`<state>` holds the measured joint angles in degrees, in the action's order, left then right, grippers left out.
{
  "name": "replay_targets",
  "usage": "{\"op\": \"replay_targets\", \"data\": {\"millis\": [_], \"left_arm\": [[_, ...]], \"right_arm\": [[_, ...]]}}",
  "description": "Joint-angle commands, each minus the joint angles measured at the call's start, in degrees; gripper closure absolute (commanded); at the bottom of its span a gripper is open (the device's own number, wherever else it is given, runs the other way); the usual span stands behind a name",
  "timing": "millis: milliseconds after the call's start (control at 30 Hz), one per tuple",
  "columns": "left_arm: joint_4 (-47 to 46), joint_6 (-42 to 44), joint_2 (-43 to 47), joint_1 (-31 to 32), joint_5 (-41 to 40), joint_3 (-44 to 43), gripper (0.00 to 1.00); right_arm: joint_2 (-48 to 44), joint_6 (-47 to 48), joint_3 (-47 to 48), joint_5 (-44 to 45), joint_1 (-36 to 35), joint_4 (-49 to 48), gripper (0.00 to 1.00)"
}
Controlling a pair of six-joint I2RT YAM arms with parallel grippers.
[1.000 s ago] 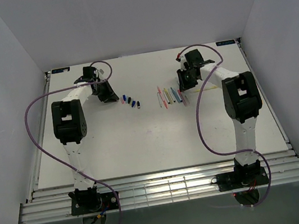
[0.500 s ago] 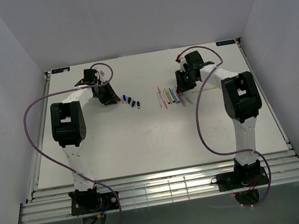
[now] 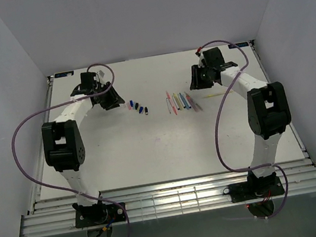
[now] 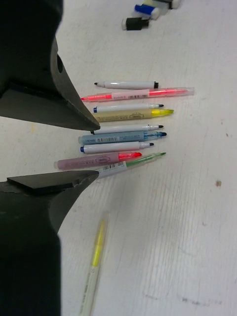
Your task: Open the pen caps
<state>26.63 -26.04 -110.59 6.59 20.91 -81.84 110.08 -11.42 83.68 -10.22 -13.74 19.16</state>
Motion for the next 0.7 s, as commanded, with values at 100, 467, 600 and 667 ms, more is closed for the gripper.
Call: {"op": "replay_targets", "data": {"millis": [100, 467, 600, 667], "left_arm": [[-3.6, -0.7, 10.9, 0.8, 4.3, 4.2, 0.52], [-5.6, -0.7, 15.3, 2.6, 8.1, 8.3, 0.51], [-6.5, -0.9, 16.7, 3.4, 8.8, 9.6, 0.51], [-7.7, -1.3, 17.4, 4.0, 9.5, 10.8, 0.51]], "right_arm": [[-3.3, -13.4, -1.4, 12.4, 5.2, 6.1, 0.51], [1.0, -21.1, 0.9, 15.4, 7.2, 10.2, 0.4], [3.1, -22.8, 1.6, 16.1, 8.1, 10.4, 0.36], [4.4, -23.6, 1.9, 16.1, 8.3, 10.5, 0.33]]}}
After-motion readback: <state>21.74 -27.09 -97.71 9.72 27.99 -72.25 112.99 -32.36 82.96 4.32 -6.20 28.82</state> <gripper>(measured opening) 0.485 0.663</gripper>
